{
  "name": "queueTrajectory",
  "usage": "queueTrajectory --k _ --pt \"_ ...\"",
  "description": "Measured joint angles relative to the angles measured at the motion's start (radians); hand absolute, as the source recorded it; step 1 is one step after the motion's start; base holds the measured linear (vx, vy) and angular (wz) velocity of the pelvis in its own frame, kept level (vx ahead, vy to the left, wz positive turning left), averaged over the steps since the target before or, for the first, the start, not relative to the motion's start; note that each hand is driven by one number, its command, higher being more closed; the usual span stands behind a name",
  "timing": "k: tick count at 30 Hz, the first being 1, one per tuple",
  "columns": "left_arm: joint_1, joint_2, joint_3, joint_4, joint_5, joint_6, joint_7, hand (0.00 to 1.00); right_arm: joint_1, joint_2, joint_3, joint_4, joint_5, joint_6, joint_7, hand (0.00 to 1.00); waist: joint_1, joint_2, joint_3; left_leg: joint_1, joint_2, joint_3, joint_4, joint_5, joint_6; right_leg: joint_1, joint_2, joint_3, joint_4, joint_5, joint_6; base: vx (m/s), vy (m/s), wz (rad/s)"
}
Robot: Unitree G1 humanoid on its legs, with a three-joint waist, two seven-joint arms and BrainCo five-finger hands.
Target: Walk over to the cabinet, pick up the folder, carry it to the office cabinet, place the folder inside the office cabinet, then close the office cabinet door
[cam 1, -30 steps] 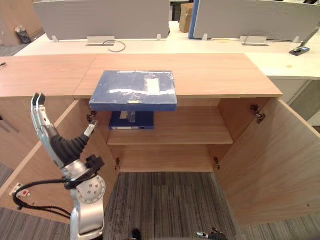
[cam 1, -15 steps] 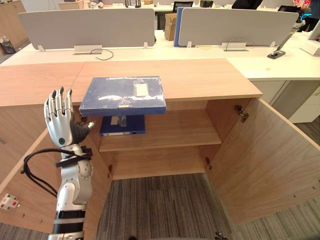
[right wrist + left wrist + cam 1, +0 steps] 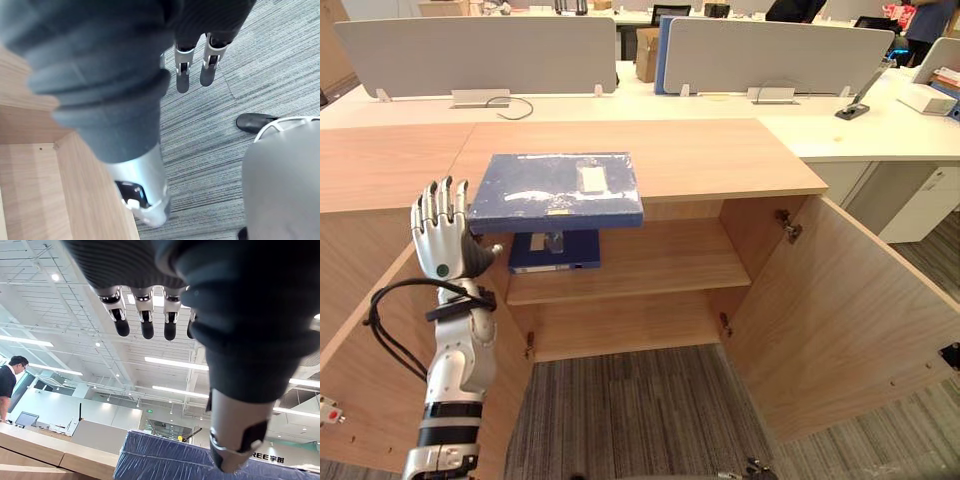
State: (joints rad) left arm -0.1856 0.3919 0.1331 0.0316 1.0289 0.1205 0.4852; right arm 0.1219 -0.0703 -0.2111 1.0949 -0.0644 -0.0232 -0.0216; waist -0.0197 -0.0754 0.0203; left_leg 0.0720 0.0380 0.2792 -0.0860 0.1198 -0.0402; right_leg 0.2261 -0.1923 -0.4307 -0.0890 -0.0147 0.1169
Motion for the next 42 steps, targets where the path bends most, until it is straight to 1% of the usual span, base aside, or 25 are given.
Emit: queueTrajectory --k 5,10,13,17,20,25,33,42 --pt "-0.033 0.01 -0.021 0.023 0.0 0.0 -0.001 0.0 0.001 0.0 -0.001 0.0 0.0 0.0 0.0 0.0 -0.005 -0.001 0.0 0.0 0.0 0.001 0.0 0.0 0.0 0.0 0.0 0.0 0.0 0.002 0.003 -0.02 0.033 -0.01" --pt "-0.046 0.013 -0.043 0.048 0.0 -0.003 -0.003 0.0 0.001 0.0 -0.001 0.0 -0.001 0.0 0.0 0.0 -0.02 -0.001 0.0 0.001 0.0 0.002 0.0 0.0 0.0 0.0 0.0 0.001 0.0 0.002 0.003 -0.01 0.021 0.0" --pt "-0.057 0.021 -0.075 0.062 0.0 -0.004 -0.006 0.0 0.004 0.0 -0.001 0.0 -0.001 0.0 0.0 0.0 -0.023 -0.001 0.0 0.001 0.0 0.003 0.0 0.0 0.0 -0.001 0.0 0.002 0.0 0.003 0.002 -0.01 0.01 0.0" --pt "-0.083 0.027 -0.095 0.088 0.001 -0.013 -0.012 0.0 0.003 0.0 -0.001 0.0 -0.002 0.0 0.0 0.0 -0.028 -0.001 0.0 0.003 0.001 0.008 0.0 0.0 0.0 -0.001 0.0 0.007 0.0 0.005 0.001 -0.03 0.034 -0.03" --pt "-0.087 0.048 -0.121 0.118 0.001 -0.021 -0.014 0.0 0.003 0.001 -0.001 0.0 -0.002 0.0 0.0 0.0 -0.034 -0.001 0.0 0.005 0.002 0.012 0.0 0.0 -0.001 -0.002 0.0 0.013 0.0 0.006 0.002 -0.03 0.03 -0.05" --pt "-0.111 0.049 -0.145 0.165 0.001 -0.024 -0.035 0.0 0.006 0.001 -0.001 0.0 -0.007 0.0 0.0 0.0 -0.04 -0.003 -0.001 0.005 0.002 0.017 0.0 0.0 -0.001 -0.006 -0.001 0.022 0.0 0.009 0.003 -0.03 0.024 -0.04" --pt "-0.168 0.088 -0.195 0.198 0.003 -0.044 -0.043 0.0 0.01 0.001 -0.002 0.001 -0.016 0.001 0.0 0.0 -0.05 -0.004 -0.001 0.005 0.002 0.022 0.0 0.0 -0.001 -0.009 -0.001 0.025 0.0 0.01 0.003 0.0 0.004 0.0" --pt "-0.227 0.125 -0.232 0.277 0.0 -0.048 -0.043 0.0 0.01 0.001 -0.005 0.001 -0.015 0.001 -0.001 0.0 -0.057 -0.003 -0.001 0.005 0.003 0.036 0.0 0.0 -0.001 -0.018 -0.003 0.037 0.0 0.014 0.007 -0.02 0.015 -0.04"
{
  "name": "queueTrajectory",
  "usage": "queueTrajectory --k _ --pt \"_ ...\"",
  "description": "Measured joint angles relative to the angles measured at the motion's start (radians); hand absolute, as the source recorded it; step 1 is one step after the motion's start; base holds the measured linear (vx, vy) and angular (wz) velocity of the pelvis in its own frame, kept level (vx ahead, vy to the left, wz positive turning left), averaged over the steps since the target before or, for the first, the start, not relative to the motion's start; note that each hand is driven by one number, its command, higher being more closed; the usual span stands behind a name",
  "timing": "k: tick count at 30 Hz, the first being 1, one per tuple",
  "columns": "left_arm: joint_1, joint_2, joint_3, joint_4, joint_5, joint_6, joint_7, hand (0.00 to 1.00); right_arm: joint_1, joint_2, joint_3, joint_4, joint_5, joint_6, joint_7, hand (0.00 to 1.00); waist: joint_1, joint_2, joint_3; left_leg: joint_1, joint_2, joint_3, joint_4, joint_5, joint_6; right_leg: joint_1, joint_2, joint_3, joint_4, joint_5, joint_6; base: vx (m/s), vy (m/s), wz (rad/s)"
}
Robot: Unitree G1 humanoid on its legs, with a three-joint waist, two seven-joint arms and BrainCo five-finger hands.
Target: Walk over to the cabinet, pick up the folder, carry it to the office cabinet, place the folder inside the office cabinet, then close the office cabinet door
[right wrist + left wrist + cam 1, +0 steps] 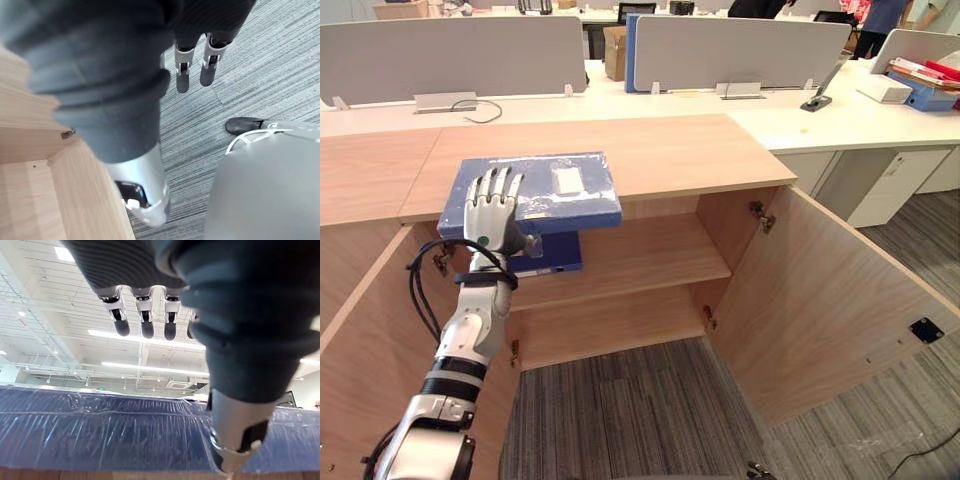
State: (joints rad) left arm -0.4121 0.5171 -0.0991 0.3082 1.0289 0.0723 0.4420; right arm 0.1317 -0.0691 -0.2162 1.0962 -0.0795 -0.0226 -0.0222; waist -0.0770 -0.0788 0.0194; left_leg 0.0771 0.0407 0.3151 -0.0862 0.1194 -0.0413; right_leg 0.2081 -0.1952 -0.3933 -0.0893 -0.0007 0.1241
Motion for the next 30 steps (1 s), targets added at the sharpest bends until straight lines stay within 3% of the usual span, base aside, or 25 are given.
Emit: queueTrajectory --k 30 --pt "-0.042 -0.005 0.003 0.142 -0.047 0.018 -0.001 0.0 0.002 0.002 -0.029 0.0 0.003 0.001 -0.002 0.0 -0.028 0.007 0.006 -0.005 0.0 0.006 0.0 -0.003 -0.004 -0.017 -0.003 0.016 0.0 0.008 0.005 -0.01 0.007 -0.01"
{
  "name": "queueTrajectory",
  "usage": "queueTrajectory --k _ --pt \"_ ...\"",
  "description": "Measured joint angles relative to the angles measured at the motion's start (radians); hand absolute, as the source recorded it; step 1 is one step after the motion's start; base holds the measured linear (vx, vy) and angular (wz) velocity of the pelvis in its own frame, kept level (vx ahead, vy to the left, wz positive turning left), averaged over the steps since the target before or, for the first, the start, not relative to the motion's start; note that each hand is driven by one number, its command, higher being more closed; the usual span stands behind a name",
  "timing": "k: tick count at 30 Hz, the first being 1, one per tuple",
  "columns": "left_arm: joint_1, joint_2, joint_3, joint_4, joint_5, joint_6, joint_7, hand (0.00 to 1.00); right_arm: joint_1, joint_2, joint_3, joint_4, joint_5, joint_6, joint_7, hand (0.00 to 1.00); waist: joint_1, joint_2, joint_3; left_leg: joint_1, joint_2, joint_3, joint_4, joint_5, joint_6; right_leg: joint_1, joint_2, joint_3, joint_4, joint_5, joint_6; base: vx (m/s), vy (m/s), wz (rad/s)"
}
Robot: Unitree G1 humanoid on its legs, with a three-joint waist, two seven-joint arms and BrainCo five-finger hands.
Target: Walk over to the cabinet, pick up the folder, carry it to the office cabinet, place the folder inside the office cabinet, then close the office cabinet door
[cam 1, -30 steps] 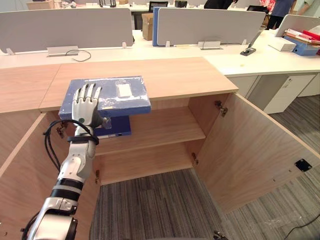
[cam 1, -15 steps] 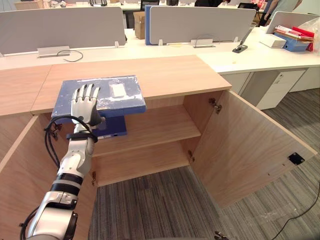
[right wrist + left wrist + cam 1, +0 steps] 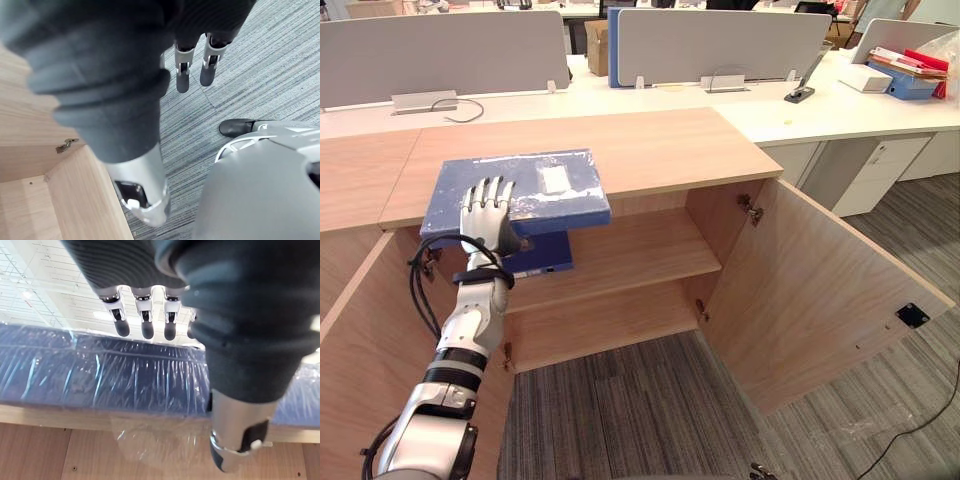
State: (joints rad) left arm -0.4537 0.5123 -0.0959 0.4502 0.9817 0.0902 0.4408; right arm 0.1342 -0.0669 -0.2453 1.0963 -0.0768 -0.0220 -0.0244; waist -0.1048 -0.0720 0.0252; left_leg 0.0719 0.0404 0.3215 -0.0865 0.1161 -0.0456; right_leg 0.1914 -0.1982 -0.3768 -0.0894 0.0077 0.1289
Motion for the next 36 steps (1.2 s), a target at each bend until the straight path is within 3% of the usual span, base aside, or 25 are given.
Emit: queueTrajectory --k 5,6,18,36 --pt "0.0 0.0 0.0 0.033 0.0 0.0 0.0 0.0 0.001 0.0 0.0 0.0 0.0 0.0 0.0 0.0 -0.007 0.003 0.003 0.0 0.0 0.002 0.0 -0.002 -0.003 -0.001 0.0 0.0 0.0 0.0 0.0 0.0 0.0 0.0" --pt "0.0 0.0 0.0 0.041 0.002 -0.001 0.0 1.0 0.005 0.0 0.0 0.0 0.0 0.0 0.0 0.0 -0.008 0.004 0.005 0.0 0.0 0.003 0.0 -0.003 -0.003 -0.001 0.0 0.0 0.0 0.0 0.0 0.0 0.0 0.0" --pt "-0.016 0.004 0.005 0.07 0.052 -0.003 0.055 1.0 0.018 -0.002 0.0 0.0 -0.001 -0.001 -0.007 0.0 -0.015 0.016 0.01 0.002 0.0 0.006 0.0 -0.011 -0.009 -0.002 -0.001 0.0 0.0 0.001 0.001 0.0 0.0 0.0" --pt "-0.036 -0.005 0.005 0.071 0.044 0.009 0.061 1.0 0.02 -0.003 -0.003 0.002 0.001 -0.007 -0.016 0.0 -0.018 0.025 0.009 0.009 -0.001 0.014 0.0 -0.013 -0.008 -0.001 -0.003 0.0 0.0 0.001 0.001 0.0 0.0 0.0"
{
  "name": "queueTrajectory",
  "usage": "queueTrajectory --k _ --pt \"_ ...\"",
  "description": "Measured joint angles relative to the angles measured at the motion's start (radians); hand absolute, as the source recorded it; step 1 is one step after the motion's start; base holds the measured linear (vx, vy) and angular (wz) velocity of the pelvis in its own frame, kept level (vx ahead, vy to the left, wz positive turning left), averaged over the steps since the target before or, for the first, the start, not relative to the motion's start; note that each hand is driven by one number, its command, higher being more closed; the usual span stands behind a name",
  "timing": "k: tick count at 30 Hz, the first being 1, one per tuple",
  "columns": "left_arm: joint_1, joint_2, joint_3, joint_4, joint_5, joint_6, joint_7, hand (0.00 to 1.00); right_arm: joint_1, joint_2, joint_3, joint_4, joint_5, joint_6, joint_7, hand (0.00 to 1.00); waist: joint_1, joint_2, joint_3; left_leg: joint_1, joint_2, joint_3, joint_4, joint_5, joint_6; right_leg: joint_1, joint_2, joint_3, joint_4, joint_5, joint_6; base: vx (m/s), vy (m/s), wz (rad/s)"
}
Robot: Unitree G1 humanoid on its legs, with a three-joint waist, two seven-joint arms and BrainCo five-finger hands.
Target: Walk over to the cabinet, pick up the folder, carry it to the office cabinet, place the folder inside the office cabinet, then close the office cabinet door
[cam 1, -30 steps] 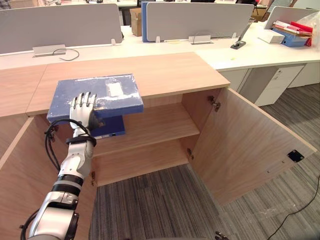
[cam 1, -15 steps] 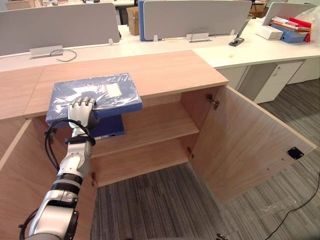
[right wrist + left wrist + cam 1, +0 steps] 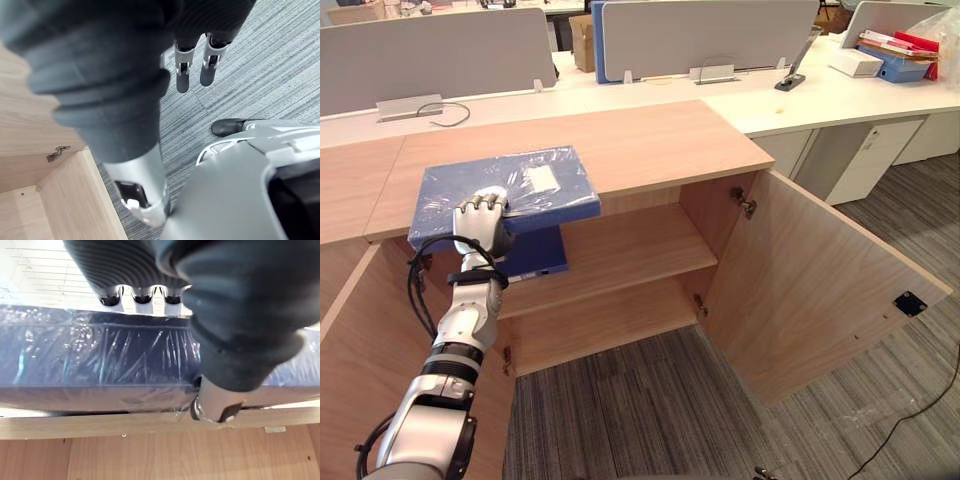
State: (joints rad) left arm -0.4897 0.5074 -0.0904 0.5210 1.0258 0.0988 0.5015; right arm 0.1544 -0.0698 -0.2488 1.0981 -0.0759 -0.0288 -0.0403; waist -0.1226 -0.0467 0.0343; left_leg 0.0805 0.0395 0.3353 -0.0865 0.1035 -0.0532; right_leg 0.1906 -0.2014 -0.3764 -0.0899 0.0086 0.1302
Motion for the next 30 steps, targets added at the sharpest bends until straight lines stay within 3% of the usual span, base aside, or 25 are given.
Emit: queueTrajectory --k 4,5,6,9,12,14,17,19,22,27,30 --pt "0.137 -0.138 0.033 -0.36 -0.035 0.023 -0.011 1.0 -0.001 0.0 -0.003 0.001 0.006 -0.001 -0.005 0.0 0.007 0.003 0.002 -0.002 -0.007 -0.002 0.0 -0.005 0.002 -0.001 -0.007 -0.002 0.0 0.0 0.0 0.0 0.0 0.0" --pt "0.202 -0.219 0.02 -0.491 -0.052 0.012 -0.011 1.0 -0.004 0.0 -0.003 0.001 0.007 0.002 -0.007 0.0 0.01 0.005 0.002 -0.005 -0.011 -0.009 0.0 -0.006 0.003 -0.003 -0.011 -0.003 0.001 0.0 0.0 0.0 0.0 0.0" --pt "0.227 -0.249 0.011 -0.538 -0.059 0.008 -0.013 1.0 -0.004 0.0 -0.003 0.001 0.007 0.004 -0.008 0.0 0.011 0.006 0.0 -0.008 -0.012 -0.011 0.0 -0.006 0.003 -0.007 -0.011 -0.003 0.001 0.0 0.0 0.0 0.0 0.0" --pt "0.34 -0.365 -0.049 -0.736 -0.144 -0.064 -0.028 1.0 -0.002 0.0 -0.005 0.005 0.017 0.011 -0.013 0.0 0.025 0.008 -0.003 -0.014 -0.013 -0.011 0.0 -0.01 0.004 -0.013 -0.014 -0.001 0.006 0.0 0.0 0.0 0.0 0.0" --pt "0.413 -0.414 -0.064 -0.83 -0.355 -0.172 -0.093 1.0 -0.004 0.0 -0.002 0.001 0.038 0.024 -0.011 0.0 0.047 0.018 -0.014 -0.015 -0.013 -0.012 0.0 -0.011 0.004 -0.013 -0.014 0.0 0.007 -0.001 0.001 0.0 0.0 0.0" --pt "0.456 -0.423 -0.039 -0.864 -0.487 -0.217 -0.133 1.0 -0.005 -0.004 0.005 -0.014 0.066 0.029 -0.011 0.0 0.061 0.025 -0.02 -0.015 -0.013 -0.014 0.0 -0.011 0.004 -0.015 -0.014 0.0 0.011 -0.002 0.002 0.0 0.0 0.0" --pt "0.561 -0.423 0.035 -0.89 -0.811 -0.256 -0.216 1.0 -0.009 0.008 0.057 -0.127 0.143 0.032 -0.021 0.0 0.066 0.03 -0.023 -0.016 -0.013 -0.017 0.0 -0.01 0.006 -0.018 -0.014 0.0 0.017 -0.004 0.004 0.0 0.0 0.01" --pt "0.666 -0.426 0.09 -0.896 -1.081 -0.265 -0.278 1.0 -0.009 0.025 0.109 -0.319 0.218 0.031 -0.04 0.0 0.074 0.029 -0.023 -0.021 -0.013 -0.022 0.0 -0.006 0.011 -0.026 -0.014 0.0 0.028 -0.004 0.004 -0.02 0.006 0.06" --pt "0.779 -0.43 0.156 -0.938 -1.326 -0.266 -0.331 1.0 0.01 0.042 0.12 -0.612 0.262 0.023 -0.038 0.0 0.088 0.025 -0.021 -0.025 -0.016 -0.027 0.0 -0.003 0.015 -0.03 -0.018 -0.001 0.036 -0.004 0.003 -0.04 0.02 0.05" --pt "0.87 -0.471 0.215 -1.046 -1.517 -0.297 -0.387 1.0 0.036 0.064 0.099 -0.992 0.328 -0.014 -0.028 0.0 0.105 0.013 -0.014 -0.025 -0.021 -0.039 0.0 -0.001 0.018 -0.03 -0.023 -0.006 0.049 -0.01 0.005 -0.04 0.015 0.06" --pt "0.871 -0.494 0.22 -1.063 -1.558 -0.305 -0.424 1.0 0.032 0.083 0.085 -1.165 0.408 -0.042 -0.021 0.0 0.109 0.01 -0.012 -0.024 -0.022 -0.046 0.0 -0.001 0.019 -0.03 -0.024 -0.007 0.053 -0.014 0.008 -0.04 0.005 0.03"
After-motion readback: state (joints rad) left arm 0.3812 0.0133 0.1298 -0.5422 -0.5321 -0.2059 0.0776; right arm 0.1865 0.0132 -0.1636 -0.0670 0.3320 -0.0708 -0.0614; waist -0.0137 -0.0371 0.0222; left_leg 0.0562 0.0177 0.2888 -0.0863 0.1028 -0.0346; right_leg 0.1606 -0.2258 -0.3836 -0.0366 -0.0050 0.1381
